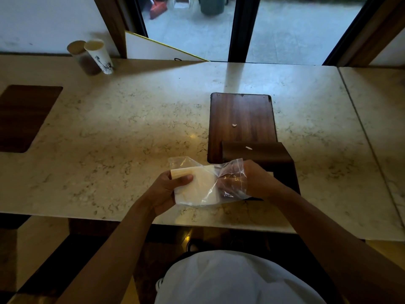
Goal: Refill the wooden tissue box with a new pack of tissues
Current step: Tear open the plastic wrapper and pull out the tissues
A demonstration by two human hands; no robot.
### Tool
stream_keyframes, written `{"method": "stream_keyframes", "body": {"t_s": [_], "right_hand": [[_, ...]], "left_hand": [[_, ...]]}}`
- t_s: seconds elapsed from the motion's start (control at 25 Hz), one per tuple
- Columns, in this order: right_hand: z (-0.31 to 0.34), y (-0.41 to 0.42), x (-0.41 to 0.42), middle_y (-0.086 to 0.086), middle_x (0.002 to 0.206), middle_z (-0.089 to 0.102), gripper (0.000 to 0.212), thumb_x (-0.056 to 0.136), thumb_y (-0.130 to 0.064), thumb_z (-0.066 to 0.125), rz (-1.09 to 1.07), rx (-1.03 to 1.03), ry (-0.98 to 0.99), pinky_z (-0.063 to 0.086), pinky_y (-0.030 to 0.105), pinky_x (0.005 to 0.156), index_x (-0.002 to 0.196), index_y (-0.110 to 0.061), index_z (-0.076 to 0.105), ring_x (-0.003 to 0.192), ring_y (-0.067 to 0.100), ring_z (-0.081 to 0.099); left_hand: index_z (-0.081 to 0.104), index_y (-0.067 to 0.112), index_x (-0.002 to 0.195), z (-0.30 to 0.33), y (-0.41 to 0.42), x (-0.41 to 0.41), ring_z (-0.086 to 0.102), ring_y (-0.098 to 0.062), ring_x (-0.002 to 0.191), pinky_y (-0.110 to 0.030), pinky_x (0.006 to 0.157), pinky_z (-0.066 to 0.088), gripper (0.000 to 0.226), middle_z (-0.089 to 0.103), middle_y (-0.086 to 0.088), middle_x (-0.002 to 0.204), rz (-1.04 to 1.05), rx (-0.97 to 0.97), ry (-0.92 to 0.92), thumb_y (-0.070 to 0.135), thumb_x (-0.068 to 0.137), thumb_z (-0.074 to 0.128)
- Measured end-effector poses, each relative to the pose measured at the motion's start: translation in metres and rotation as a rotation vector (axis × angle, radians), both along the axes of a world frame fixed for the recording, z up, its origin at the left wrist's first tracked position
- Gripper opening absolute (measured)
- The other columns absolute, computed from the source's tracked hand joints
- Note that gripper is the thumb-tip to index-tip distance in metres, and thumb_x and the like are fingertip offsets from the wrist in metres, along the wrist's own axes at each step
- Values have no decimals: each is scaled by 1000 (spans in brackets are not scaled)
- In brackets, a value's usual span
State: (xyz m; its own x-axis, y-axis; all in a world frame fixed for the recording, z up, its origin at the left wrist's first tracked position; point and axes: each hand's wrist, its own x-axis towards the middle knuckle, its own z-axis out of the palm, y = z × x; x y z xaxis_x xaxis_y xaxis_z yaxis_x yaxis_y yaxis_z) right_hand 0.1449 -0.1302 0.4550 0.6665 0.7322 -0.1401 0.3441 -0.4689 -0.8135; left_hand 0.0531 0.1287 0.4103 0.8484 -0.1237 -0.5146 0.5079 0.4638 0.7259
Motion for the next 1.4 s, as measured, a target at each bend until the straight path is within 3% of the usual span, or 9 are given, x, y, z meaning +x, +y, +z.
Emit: {"method": "stream_keyframes", "body": {"t_s": [0.16,0.32,0.4,0.56,0.72,0.8,1.04,1.2,1.4], "right_hand": [[-2,8,-4,-11,95,75,20,79,-41,79,-18,35,114,60,27,81,96,-30,76,89,8,72],[-1,16,-10,11,90,77,40,76,-48,80,-89,76,228,62,40,69,91,-11,76,79,28,74],[-3,17,-13,9,96,77,33,81,-36,80,-85,68,150,61,36,75,98,-8,76,85,24,75],[-7,17,-10,-6,94,72,29,83,-26,78,-121,24,38,51,5,69,105,-7,74,77,0,66],[-15,13,-2,-16,87,70,16,83,-27,78,-260,-3,214,57,18,78,98,-22,74,84,2,69],[-15,10,-1,-18,83,75,11,82,-27,79,-288,34,278,58,17,71,83,-34,72,83,2,72],[-9,4,0,-2,95,79,10,81,-18,78,-418,141,580,62,29,67,91,-23,78,86,15,77],[-3,-5,7,0,104,76,19,84,-15,75,-466,185,603,61,25,65,103,-18,72,89,11,76],[-2,-10,16,-1,100,75,14,83,-15,77,-584,216,565,60,23,62,94,-21,72,83,10,76]], "left_hand": [[67,4,123,-1,-3,-1,70,-37,108,-49,77,61,42,70,-22,121,6,-18,1,11,82,75],[72,9,117,1,-9,-1,71,-36,106,-48,75,61,40,73,-19,117,-43,5,8,16,78,81],[71,8,117,0,-10,-2,71,-37,107,-47,74,61,45,73,-19,117,-45,-1,18,18,75,83],[62,0,128,1,-7,-2,66,-40,116,-47,79,61,46,68,-23,126,16,-57,42,9,85,74],[63,-2,127,4,-2,-3,69,-38,111,-44,79,62,44,70,-23,122,51,9,62,10,85,72],[65,-4,122,4,0,-4,72,-36,104,-41,75,62,42,73,-23,115,57,54,73,11,84,74],[66,-6,113,-5,15,-9,74,-39,97,-42,73,63,25,75,-23,111,164,59,85,6,90,65],[72,2,100,-11,30,-19,77,-34,85,-38,67,63,21,78,-17,100,265,64,95,10,80,72],[73,5,97,-22,39,-28,77,-30,84,-35,64,62,18,79,-13,95,384,53,173,11,79,73]]}}
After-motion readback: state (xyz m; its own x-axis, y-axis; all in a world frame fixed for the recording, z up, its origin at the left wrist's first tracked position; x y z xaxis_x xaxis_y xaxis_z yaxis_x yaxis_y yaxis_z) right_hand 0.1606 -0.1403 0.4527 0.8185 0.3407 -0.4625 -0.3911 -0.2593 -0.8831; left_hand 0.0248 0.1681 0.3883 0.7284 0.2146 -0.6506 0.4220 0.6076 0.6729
